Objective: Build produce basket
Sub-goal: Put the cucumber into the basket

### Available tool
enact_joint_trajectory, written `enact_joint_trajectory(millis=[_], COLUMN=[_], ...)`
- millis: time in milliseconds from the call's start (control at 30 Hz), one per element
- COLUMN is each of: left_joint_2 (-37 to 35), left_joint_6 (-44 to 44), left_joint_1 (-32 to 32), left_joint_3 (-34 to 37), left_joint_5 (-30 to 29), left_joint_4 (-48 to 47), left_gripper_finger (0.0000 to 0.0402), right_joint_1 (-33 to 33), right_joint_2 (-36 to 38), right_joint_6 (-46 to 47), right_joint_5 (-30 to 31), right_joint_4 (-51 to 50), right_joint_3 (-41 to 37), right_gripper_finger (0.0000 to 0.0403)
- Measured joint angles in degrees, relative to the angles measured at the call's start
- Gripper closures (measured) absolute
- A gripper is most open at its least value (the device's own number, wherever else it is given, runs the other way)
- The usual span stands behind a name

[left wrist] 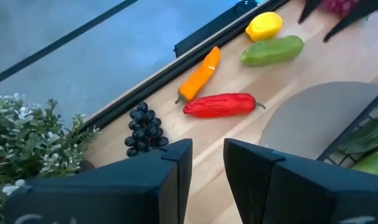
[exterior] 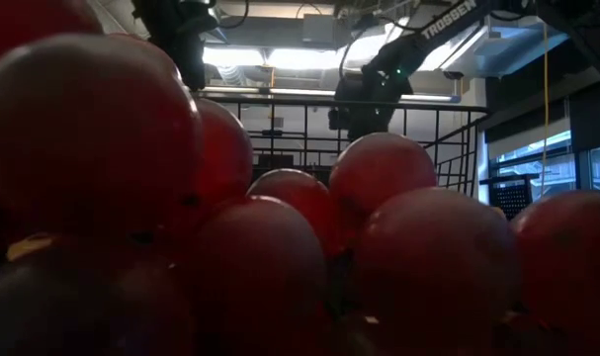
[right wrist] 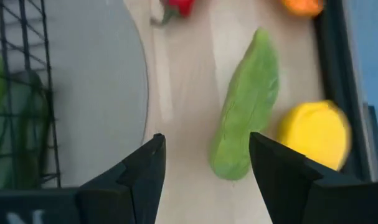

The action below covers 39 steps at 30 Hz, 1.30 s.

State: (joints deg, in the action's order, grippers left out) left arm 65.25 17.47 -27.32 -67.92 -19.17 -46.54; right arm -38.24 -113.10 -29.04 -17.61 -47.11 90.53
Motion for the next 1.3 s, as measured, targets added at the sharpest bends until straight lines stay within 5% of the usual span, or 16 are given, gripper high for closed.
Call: enact_joint_trajectory(millis=[267, 1067, 1300], left_joint_2=[0.00, 0.00, 0.00], left_joint_6=[0.04, 1.88, 1.88], left_joint_1=[-1.23, -1.24, -1.24], left_joint_3=[0.00, 0.00, 0.00], left_joint_5=[-0.01, -0.02, -0.04], left_joint_4=[-0.02, -0.04, -0.04], left_gripper_finger=[0.0321, 0.0321, 0.0321], right_joint_1=[0.00, -0.10, -0.07], right_joint_2=[-0.15, -4.99, -5.31], right_joint_6=[0.00, 0.24, 0.24], right_joint_5=[7.29, 10.49, 10.49], right_joint_4=[7.06, 14.06, 14.71], right_joint_3=[-6.66, -9.58, -9.58], right_gripper_finger=[0.0186, 0.0187, 0.0233])
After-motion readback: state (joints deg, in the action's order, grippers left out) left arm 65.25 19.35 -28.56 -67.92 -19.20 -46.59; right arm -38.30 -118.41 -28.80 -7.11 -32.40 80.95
